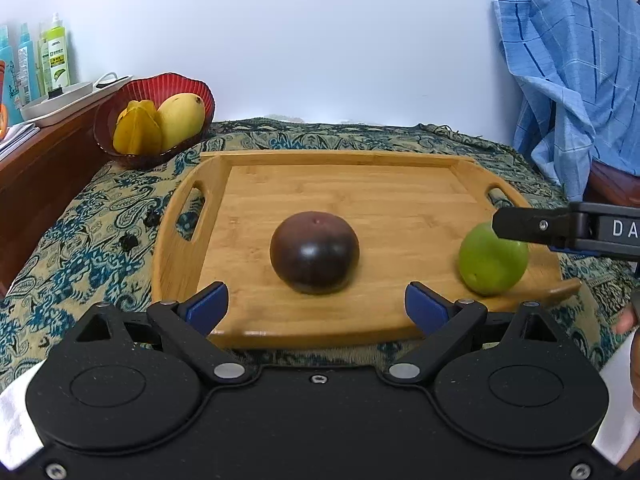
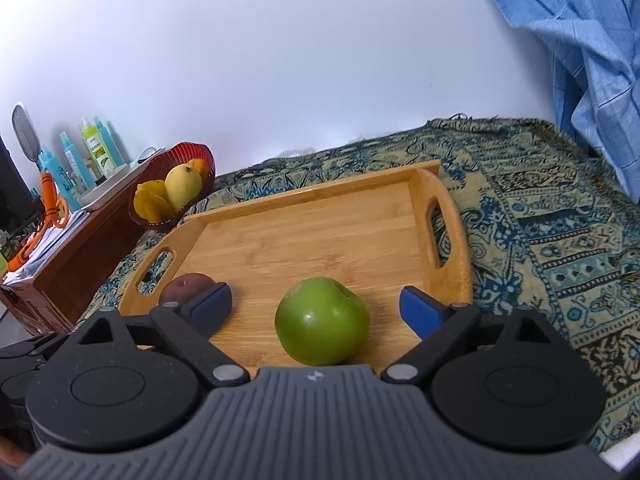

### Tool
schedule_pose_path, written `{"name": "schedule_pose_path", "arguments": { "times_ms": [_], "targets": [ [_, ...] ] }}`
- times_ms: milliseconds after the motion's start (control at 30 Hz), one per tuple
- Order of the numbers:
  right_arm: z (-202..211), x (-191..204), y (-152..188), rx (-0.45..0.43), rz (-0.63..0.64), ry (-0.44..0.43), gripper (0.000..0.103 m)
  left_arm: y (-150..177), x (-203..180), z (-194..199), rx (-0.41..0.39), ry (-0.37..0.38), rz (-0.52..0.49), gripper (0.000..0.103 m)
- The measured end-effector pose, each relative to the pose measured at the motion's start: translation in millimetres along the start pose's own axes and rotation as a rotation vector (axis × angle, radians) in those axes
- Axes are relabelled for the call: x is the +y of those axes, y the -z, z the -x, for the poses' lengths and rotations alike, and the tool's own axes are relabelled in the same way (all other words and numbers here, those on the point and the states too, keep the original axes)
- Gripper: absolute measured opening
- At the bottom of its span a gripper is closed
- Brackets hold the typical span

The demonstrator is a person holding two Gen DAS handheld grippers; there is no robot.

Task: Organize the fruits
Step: 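Open both tools to release the fruits on the tray and withdraw, then move the left tool down to the mandarin beside the large orange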

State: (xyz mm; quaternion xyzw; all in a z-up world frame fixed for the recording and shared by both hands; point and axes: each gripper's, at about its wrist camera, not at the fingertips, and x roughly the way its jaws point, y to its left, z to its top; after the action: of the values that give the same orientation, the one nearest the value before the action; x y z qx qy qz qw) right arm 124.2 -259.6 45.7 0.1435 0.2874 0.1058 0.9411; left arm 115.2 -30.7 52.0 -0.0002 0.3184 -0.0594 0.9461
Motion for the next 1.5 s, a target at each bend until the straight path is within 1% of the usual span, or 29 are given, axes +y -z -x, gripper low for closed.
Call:
{"name": "schedule_pose_path", "arguments": {
  "times_ms": [167,333,533,667,867,1167,1300,1500],
  "targets": [
    [7.6,1.4,11.6,-0.028,0.003,0.02,0.098,8.0,0.8,15.6,-0.023,-0.001,0.002,0.095],
    [17.7,5.8,23.8,-0.067,0.068,0.064,0.1,16.2,2.8,28.8,-0.029,0.01,0.009,0.095],
    [30.0,8.7,43.9,-0.101,0.131,0.106,0.101,29.1,5.0,44.9,-0.042,0.006,0.011,0.095],
    [41.0,10.1,61.3,-0.121,0.159,0.116,0.101,39.8,6.6,54.2,-0.045,-0.004,0.009,0.095],
    [59.7,13.8,87.9,-0.159,0.159,0.123,0.101,59.7,7.0,68.8,-0.057,-0.011,0.01,0.095],
    [74.3,28.9,120.4,-0.163,0.194,0.142,0.101,84.6,1.6,84.5,-0.061,0.001,-0.017,0.096],
    [78.1,38.0,133.1,-0.168,0.235,0.162,0.101,95.3,0.3,90.1,-0.069,0.007,-0.028,0.096],
    [81.1,49.1,147.2,-0.176,0.293,0.19,0.1,107.1,0.0,91.7,-0.053,0.001,-0.044,0.096]
  ]
}}
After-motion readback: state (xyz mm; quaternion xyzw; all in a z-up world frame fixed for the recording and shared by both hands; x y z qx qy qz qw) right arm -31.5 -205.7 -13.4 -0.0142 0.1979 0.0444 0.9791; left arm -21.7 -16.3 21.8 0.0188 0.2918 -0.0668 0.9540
